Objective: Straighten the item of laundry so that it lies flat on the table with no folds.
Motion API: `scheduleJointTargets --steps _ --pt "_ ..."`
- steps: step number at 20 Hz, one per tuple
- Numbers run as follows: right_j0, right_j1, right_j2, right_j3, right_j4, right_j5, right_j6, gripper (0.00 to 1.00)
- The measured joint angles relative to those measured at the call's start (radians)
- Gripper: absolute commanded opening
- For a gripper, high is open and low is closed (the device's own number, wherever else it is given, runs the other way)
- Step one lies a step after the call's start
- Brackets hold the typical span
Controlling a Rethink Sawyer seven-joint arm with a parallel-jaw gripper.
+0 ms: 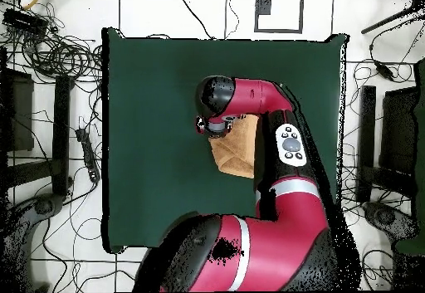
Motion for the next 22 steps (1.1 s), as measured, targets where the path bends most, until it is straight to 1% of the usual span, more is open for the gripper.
scheduleJointTargets --steps 10,22 --pt "-0.023 0.000 0.000 0.000 0.015 0.000 0.000 1.00" --pt "-0.025 0.004 0.000 -0.001 0.015 0.000 0.000 1.00"
